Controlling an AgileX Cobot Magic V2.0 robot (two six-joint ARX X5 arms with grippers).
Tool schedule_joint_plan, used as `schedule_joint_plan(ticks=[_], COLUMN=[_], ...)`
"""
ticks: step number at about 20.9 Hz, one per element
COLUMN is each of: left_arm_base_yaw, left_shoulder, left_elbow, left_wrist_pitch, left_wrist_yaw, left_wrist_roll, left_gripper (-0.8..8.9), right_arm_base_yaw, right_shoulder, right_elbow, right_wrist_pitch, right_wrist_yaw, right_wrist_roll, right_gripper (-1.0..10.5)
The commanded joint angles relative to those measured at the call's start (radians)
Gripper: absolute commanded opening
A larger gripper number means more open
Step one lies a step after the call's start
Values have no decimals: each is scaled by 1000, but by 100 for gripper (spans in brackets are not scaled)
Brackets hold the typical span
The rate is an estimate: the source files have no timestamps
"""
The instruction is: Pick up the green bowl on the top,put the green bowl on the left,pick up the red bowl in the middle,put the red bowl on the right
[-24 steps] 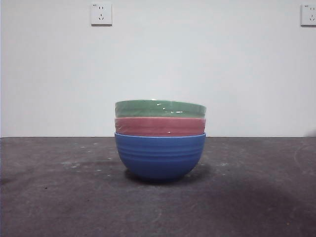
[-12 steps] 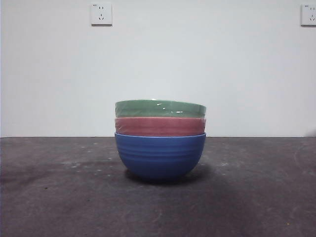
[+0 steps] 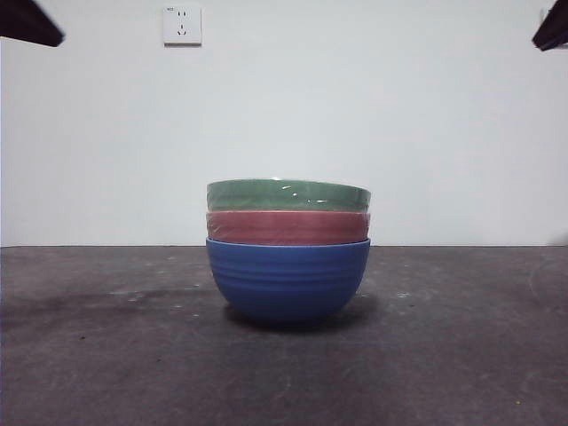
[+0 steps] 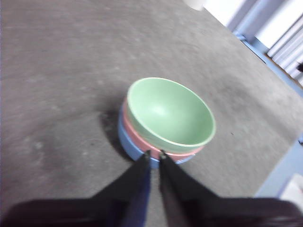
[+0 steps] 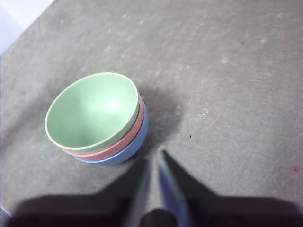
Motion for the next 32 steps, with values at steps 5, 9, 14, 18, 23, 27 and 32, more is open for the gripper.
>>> schedule_joint_plan(ticks=[5, 9, 14, 18, 23, 27, 32], left_arm_base_yaw=[-195, -377, -559, -628, -639, -639, -638], left_shoulder=[146, 324, 568, 722, 824, 837, 837], left_elbow=[92, 275, 504, 590, 597, 597, 597], left_wrist_pitch=[-13, -122, -292, -321, -338, -359, -370], left_wrist_yaw=[-47, -197, -363, -437, -436, -436, -436], left_wrist_roll=[40, 185, 390, 460, 526, 590, 634], left_gripper=[365, 364, 346, 345, 345, 341, 180], right_arm_base_yaw=[1, 2, 2, 2, 2, 2, 2], right_shoulder=[36, 47, 47, 47, 47, 47, 47], right_elbow=[5, 5, 5, 5, 5, 5, 5], right_wrist_pitch=[0, 0, 0, -1, -3, -3, -3], right_wrist_yaw=[-3, -3, -3, -3, -3, -3, -3], right_wrist_roll=[-19, -19, -19, -20, -20, -20, -20], right_gripper=[288, 285, 285, 285, 284, 284, 284])
